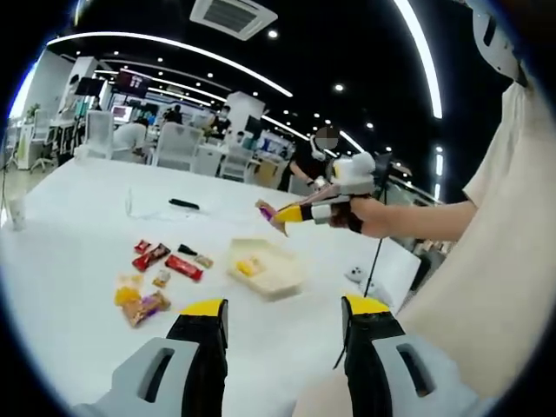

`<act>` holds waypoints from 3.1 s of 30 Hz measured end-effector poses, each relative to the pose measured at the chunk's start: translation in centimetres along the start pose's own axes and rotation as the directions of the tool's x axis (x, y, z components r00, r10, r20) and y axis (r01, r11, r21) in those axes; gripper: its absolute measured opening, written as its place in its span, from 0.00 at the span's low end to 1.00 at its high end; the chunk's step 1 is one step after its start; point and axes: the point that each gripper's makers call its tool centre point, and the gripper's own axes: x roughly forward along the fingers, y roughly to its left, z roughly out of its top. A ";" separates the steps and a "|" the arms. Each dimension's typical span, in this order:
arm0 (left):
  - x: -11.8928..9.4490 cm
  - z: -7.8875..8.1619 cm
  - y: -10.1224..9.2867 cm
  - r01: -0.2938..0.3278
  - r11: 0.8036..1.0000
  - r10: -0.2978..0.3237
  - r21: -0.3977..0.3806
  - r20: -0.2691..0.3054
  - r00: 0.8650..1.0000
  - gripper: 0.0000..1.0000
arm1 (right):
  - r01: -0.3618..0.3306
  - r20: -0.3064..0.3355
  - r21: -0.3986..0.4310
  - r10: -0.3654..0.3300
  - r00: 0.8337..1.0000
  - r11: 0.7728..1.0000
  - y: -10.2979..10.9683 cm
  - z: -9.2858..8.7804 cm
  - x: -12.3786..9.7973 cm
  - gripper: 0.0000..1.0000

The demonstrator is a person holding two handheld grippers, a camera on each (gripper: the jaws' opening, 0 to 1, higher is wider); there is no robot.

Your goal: Place the target food into the container with the food tongs after gripping and lifting it, then release it inside without dropping or visibly crushing the food.

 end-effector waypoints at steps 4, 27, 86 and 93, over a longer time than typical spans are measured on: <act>0.1 0.0 0.0 0.004 1.000 -0.004 0.001 -0.002 1.000 0.52 | 0.008 -0.002 0.008 -0.008 1.000 1.000 0.1 -0.1 -0.1 0.22; 0.7 -0.2 -0.4 0.011 1.000 -0.011 -0.005 -0.008 1.000 0.51 | 0.030 -0.012 0.031 -0.029 1.000 0.999 -1.5 -1.1 -0.7 0.22; -0.6 -0.6 0.3 -0.009 1.000 0.010 -0.027 0.023 1.000 0.51 | -0.011 -0.030 -0.020 0.010 0.999 1.000 1.7 -0.1 1.1 0.25; -0.9 -0.6 0.3 -0.015 0.999 0.016 -0.033 0.031 0.999 0.51 | -0.061 -0.035 -0.049 0.060 0.998 0.997 3.6 0.6 2.4 0.25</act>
